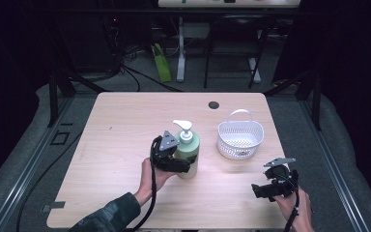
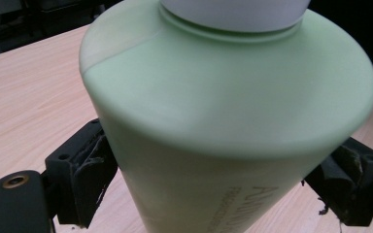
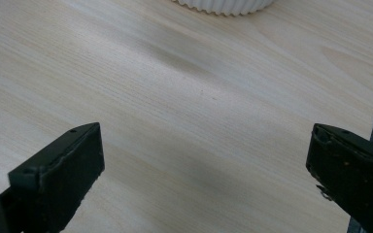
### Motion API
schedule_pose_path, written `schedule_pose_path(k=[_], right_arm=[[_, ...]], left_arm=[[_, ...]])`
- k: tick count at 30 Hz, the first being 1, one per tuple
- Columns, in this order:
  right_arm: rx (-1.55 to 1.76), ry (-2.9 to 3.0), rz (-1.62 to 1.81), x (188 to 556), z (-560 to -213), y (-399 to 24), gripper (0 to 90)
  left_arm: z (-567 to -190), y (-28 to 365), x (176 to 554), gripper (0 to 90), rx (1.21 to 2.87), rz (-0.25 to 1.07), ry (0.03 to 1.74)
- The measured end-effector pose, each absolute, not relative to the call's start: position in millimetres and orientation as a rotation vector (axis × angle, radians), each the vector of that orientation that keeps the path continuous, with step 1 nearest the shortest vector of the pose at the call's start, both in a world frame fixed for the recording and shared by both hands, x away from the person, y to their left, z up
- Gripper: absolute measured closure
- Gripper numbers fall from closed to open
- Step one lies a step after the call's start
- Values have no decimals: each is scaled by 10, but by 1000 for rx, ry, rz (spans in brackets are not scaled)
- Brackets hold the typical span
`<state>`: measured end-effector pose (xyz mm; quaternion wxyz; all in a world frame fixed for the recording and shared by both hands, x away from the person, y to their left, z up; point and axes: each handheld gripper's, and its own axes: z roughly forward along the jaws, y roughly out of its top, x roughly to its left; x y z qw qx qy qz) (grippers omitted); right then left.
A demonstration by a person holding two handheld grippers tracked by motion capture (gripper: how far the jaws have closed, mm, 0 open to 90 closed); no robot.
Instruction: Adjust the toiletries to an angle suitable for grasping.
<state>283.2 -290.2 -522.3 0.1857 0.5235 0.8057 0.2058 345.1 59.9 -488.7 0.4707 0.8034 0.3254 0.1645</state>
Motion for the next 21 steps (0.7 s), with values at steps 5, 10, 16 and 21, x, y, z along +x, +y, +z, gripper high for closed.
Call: schedule_pose_path(k=[5, 10, 16, 21], right_arm=[[1471, 2269, 583, 2827, -5217, -2892, 0], [1452, 2274, 589, 2815, -5200, -2864, 0], [1442, 2271, 598, 2811, -5196, -2864, 0], [1439, 2259, 617, 2803, -5179, -2871, 0]], left_arm=[[-4889, 497, 3451, 124, 1976, 388, 769], [-4893, 413, 3444, 124, 1976, 381, 752], [-4894, 335, 3459, 124, 1981, 361, 728], [-4894, 226, 3464, 124, 1986, 355, 712]])
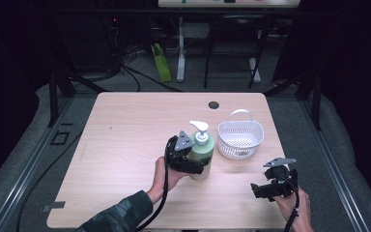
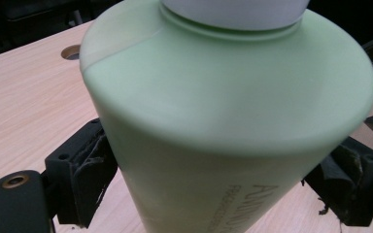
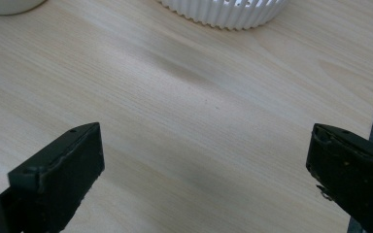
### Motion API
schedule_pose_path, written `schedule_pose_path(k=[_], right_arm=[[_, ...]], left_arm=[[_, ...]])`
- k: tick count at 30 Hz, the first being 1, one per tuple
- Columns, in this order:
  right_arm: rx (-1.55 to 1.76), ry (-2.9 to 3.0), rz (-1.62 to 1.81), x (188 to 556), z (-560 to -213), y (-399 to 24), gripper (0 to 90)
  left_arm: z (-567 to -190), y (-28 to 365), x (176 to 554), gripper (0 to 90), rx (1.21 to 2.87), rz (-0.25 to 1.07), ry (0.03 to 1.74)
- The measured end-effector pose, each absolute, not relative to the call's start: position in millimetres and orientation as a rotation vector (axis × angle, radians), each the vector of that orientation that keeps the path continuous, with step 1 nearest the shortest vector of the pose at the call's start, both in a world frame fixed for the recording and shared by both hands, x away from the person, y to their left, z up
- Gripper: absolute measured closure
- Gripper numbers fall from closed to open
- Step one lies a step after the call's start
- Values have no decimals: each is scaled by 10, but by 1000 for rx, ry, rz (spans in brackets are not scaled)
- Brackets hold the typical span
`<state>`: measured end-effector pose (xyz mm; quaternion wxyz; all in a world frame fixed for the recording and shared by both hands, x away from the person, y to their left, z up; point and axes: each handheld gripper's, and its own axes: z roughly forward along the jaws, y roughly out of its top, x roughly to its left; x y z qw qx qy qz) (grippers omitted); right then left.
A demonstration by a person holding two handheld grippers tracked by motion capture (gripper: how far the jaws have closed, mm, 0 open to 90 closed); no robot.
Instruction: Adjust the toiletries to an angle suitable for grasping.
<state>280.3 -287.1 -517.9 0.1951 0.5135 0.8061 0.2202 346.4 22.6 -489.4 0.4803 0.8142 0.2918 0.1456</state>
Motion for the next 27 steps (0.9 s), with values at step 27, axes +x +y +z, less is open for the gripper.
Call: schedule_pose_path(k=[27], right_arm=[[1380, 2243, 722, 2765, -5120, -2856, 0]], left_arm=[[-4882, -360, 3441, 122, 2009, 299, 659]])
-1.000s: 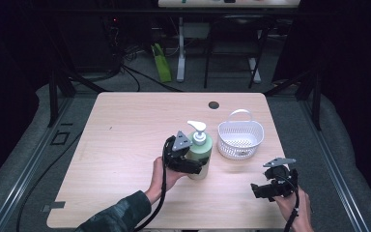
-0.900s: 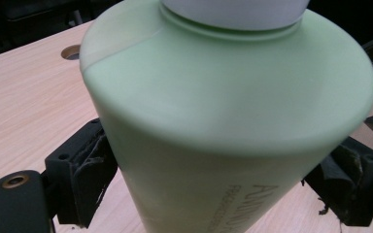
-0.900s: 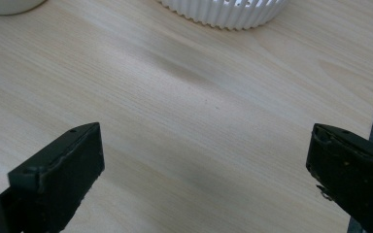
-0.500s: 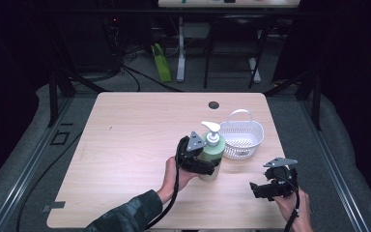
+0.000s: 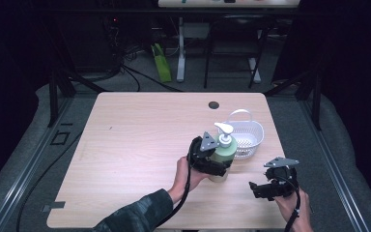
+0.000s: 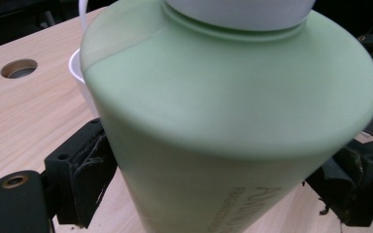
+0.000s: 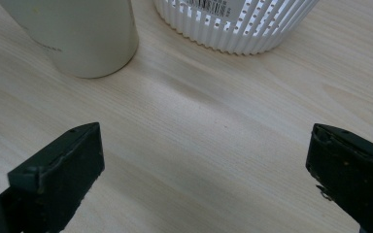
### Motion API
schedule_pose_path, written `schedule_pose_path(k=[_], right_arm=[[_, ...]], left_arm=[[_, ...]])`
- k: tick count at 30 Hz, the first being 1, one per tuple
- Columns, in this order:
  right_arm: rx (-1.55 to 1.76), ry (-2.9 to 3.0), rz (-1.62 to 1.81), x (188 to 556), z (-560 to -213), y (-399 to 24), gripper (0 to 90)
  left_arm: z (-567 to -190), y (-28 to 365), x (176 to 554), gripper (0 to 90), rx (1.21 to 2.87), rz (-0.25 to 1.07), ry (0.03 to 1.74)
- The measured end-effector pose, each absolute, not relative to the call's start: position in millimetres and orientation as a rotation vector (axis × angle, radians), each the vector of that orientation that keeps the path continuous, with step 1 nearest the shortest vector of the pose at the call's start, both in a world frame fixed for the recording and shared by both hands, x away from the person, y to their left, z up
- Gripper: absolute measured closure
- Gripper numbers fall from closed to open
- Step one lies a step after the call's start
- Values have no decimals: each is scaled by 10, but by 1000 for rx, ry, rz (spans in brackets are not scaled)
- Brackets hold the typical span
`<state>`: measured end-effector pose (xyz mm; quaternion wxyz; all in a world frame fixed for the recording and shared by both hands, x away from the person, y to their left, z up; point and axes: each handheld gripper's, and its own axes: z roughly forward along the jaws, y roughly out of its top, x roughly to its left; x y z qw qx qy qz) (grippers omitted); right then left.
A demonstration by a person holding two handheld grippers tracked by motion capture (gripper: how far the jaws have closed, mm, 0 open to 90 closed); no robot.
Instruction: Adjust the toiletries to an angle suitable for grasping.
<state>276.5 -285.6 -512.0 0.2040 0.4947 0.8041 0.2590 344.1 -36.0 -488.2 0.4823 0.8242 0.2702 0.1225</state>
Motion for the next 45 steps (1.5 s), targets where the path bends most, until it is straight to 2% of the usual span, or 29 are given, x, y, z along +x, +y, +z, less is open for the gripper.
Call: schedule_pose_path(k=[10, 16, 20, 31, 45], right_arm=[[1386, 2241, 738, 2758, -5114, -2866, 0], [1392, 2243, 743, 2759, -5114, -2867, 6], [1391, 2250, 740, 2760, -5119, -2861, 6], [1399, 2270, 733, 2773, -5142, -2863, 6], [1400, 2279, 727, 2778, -5165, -2873, 7]], left_arm=[[-4829, -354, 3493, 113, 2057, 226, 644], [-4814, -239, 3473, 34, 2064, 209, 665], [-4803, -73, 3480, 0, 2076, 207, 680], [-4887, 288, 3513, 0, 2150, 218, 739], [-4984, 954, 3565, 0, 2185, 223, 858]])
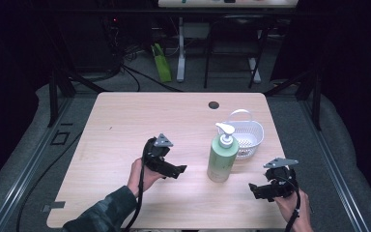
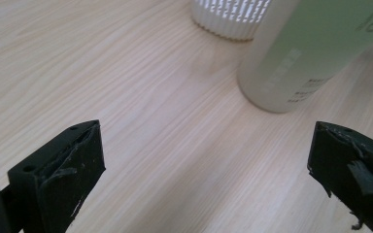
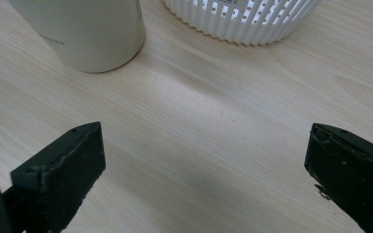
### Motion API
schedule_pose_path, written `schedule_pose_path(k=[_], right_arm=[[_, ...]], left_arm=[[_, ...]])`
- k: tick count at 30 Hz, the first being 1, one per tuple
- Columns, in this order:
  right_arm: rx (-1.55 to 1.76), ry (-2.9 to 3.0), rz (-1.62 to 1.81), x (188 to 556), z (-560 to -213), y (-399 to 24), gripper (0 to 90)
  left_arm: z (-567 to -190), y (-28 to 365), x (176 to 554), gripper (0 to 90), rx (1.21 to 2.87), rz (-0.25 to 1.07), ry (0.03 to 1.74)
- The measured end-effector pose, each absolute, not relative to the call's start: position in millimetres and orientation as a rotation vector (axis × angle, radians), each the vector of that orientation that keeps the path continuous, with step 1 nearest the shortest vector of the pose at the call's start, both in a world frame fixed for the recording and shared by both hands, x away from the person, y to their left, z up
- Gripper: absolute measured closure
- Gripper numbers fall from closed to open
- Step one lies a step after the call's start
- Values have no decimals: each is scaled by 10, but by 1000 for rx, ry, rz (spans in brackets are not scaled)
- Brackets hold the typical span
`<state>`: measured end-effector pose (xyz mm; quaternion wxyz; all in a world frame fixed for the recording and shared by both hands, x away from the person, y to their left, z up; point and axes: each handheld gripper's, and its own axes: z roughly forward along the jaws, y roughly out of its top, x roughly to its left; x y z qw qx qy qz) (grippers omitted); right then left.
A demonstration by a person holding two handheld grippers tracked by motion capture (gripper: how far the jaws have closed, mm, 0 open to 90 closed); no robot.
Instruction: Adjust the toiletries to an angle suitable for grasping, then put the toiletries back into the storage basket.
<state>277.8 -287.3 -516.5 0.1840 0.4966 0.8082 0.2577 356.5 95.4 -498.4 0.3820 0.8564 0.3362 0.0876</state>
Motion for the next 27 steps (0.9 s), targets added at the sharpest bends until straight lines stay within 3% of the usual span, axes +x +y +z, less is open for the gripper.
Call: schedule_pose_path(k=[18, 27], right_arm=[[1378, 2307, 732, 2779, -5195, -2851, 17], [1386, 2316, 743, 2797, -5204, -2821, 5]], left_arm=[[-5083, 1703, 3551, 0, 2204, 260, 1023], [-5139, 1882, 3517, 0, 2215, 242, 1080]])
